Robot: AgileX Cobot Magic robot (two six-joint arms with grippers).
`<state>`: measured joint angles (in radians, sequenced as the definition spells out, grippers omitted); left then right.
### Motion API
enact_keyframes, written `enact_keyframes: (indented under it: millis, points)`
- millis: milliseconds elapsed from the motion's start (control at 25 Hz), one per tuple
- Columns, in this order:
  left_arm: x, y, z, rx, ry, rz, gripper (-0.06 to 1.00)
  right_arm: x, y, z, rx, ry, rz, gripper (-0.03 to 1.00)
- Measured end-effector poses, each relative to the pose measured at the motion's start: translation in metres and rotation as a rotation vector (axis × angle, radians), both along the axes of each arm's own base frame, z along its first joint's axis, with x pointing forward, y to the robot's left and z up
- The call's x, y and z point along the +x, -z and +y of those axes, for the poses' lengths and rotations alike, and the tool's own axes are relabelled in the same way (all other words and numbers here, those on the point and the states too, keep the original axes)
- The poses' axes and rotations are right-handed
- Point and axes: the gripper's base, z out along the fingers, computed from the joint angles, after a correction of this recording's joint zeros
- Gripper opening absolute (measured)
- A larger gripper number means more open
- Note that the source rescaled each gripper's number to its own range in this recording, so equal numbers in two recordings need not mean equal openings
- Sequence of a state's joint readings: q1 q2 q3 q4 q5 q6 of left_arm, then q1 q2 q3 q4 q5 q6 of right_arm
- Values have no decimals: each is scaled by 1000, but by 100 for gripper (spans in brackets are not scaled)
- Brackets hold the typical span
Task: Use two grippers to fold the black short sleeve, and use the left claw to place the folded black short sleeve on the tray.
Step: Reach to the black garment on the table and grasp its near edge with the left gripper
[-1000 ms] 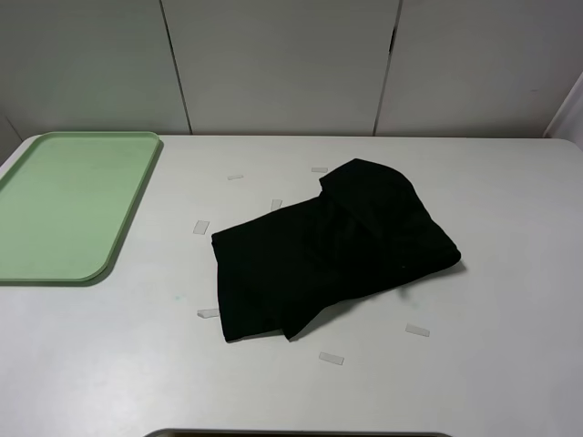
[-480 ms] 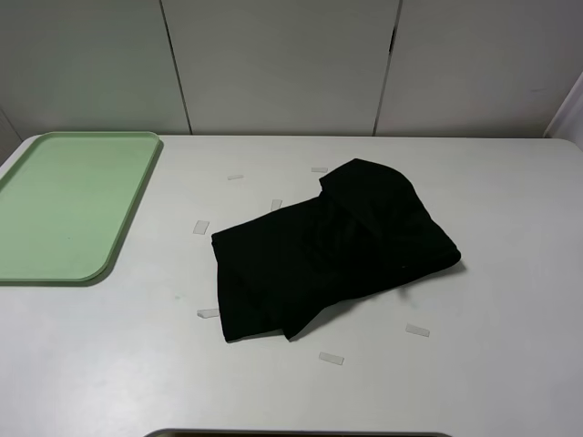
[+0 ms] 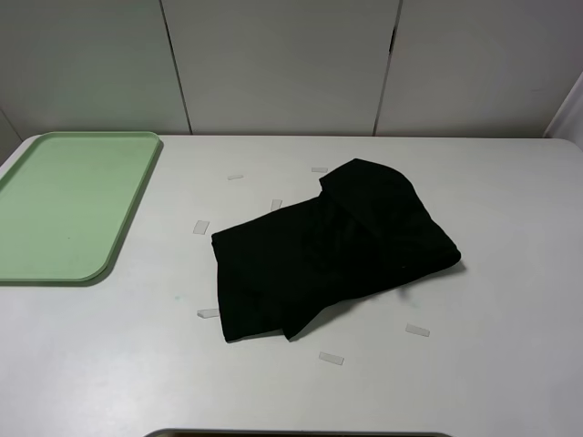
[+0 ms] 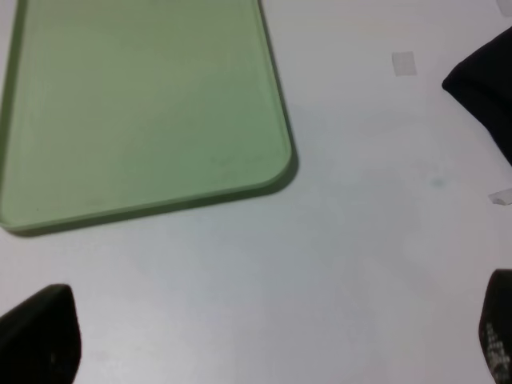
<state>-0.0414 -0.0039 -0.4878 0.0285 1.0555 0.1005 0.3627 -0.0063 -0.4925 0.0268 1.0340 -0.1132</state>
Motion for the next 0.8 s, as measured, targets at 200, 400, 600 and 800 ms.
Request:
enact_keyframes:
  millis: [200,400,600,800]
  points:
    - [0,0,0,0,15,0,100,0,0,0,0,0,0,100]
    - [0,0,1,3,92,0,100,0,0,0,0,0,0,100]
    - [0,0,2,5,110,-1,100,0,0,0,0,0,0,100]
    - [0,0,2,8,156,-2,100,0,0,0,0,0,0,100]
